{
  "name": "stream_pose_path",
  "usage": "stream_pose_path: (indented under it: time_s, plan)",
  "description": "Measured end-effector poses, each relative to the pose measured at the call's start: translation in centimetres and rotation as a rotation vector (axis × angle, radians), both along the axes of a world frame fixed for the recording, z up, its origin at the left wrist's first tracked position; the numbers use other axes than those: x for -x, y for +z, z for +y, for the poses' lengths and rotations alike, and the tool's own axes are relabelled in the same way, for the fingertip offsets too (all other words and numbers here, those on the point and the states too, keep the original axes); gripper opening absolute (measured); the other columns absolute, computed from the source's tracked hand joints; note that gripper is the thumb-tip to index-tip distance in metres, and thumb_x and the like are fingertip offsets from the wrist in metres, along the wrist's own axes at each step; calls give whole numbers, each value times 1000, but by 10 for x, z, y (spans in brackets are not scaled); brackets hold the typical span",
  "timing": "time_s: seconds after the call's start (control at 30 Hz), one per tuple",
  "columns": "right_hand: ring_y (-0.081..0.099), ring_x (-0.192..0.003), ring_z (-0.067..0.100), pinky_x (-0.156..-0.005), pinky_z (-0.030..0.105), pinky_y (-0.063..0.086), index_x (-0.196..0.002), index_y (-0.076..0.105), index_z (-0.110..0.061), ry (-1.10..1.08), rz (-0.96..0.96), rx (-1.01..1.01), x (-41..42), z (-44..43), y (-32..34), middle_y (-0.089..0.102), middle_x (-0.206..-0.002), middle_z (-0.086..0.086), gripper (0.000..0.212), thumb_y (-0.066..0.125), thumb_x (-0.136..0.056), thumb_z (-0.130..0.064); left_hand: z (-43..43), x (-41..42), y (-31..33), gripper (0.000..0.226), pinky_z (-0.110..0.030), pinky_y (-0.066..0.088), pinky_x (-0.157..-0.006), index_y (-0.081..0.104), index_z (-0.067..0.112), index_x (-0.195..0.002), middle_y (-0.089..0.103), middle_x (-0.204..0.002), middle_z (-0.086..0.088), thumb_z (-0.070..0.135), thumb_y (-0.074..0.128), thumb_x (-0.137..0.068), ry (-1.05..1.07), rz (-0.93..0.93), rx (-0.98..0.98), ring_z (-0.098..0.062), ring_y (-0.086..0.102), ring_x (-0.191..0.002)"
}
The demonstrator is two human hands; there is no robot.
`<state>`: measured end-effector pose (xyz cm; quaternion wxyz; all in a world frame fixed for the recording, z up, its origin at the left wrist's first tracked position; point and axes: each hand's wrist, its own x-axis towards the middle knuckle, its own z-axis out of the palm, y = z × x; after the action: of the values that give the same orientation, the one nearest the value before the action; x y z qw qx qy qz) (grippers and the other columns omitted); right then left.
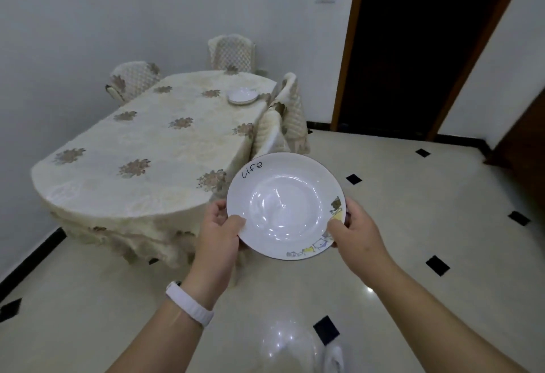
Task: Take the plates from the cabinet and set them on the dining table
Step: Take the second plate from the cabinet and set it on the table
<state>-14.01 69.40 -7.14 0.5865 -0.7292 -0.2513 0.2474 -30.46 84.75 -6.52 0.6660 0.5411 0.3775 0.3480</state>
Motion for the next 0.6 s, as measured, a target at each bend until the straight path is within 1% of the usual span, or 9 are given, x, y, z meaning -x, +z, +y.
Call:
stream_pose_path:
  time_s: [0.03, 0.1, 0.13, 0.17, 0.23, 0.3, 0.4, 0.5, 0.6]
  plan:
    - [68, -85, 21, -79, 50, 59, -98, 65, -37, -14, 4, -4, -21, 1, -2, 71, -86, -8, 36, 50, -71, -19, 3, -21, 0, 28, -39, 55, -54, 55, 18, -108, 72, -90, -9, 1, 51, -87, -10, 11, -1, -26, 66, -70]
    - [67, -82, 17, -78, 48, 59, -98, 65, -37, -49, 14, -8, -69, -2, -4, 70, -84, -10, 35, 50, -71, -20, 5, -74, 0, 30, -45, 56, -61, 56, 20, -109, 74, -84, -4, 7, 54, -82, -44, 47, -4, -28, 67, -71]
    - [67, -82, 15, -78, 46, 59, -98, 65, -37, -60, 9, -8, -89, -3, -5, 70, -84, -12, 35, 50, -71, -20, 6, -96, 1, 30, -47, 57, -62, 57, 22, -107, 75, -83, 0, 9, 54, -80, -61, 59, -8, -27, 68, -70]
    - [67, -81, 14, -77, 44, 59, -99, 65, -38, -66, 0, -9, -105, -4, -4, 70, -84, -13, 36, 50, -71, -20, 6, -114, 4, 30, -49, 58, -61, 57, 23, -106, 75, -85, -2, 10, 55, -79, -76, 66, -11, -27, 69, -70]
    - [67, -83, 16, -77, 44, 59, -100, 64, -38, -98, -17, -17, -147, -9, -1, 70, -86, -13, 37, 50, -72, -19, 6, -161, 8, 33, -46, 59, -56, 57, 23, -106, 72, -93, -12, 14, 56, -74, -117, 77, -14, -31, 70, -71]
    - [66, -85, 21, -77, 47, 59, -98, 63, -39, -135, -32, -23, -183, -15, 2, 70, -87, -11, 36, 50, -73, -18, 4, -202, 12, 37, -41, 57, -53, 57, 22, -107, 70, -97, -14, 16, 56, -71, -152, 76, -25, -32, 70, -74]
    - [65, -83, 20, -77, 47, 57, -96, 63, -42, -170, -36, -41, -220, -23, 8, 69, -85, -11, 36, 48, -73, -18, 0, -244, 15, 32, -37, 56, -52, 57, 22, -107, 67, -99, -10, 11, 56, -77, -188, 80, -58, -32, 69, -79]
    - [63, -77, 10, -75, 41, 57, -99, 63, -42, -197, -46, -42, -249, -31, 10, 69, -85, -13, 38, 49, -74, -18, 0, -281, 17, 29, -35, 56, -49, 57, 22, -103, 64, -94, -4, -1, 53, -86, -215, 70, -76, -26, 69, -72]
    - [64, -78, 8, -71, 34, 56, -103, 63, -42, -215, -58, -38, -277, -31, 10, 71, -88, -13, 39, 50, -77, -16, 6, -315, 20, 27, -37, 56, -47, 56, 20, -100, 67, -88, -7, -4, 51, -88, -254, 59, -74, -25, 68, -65]
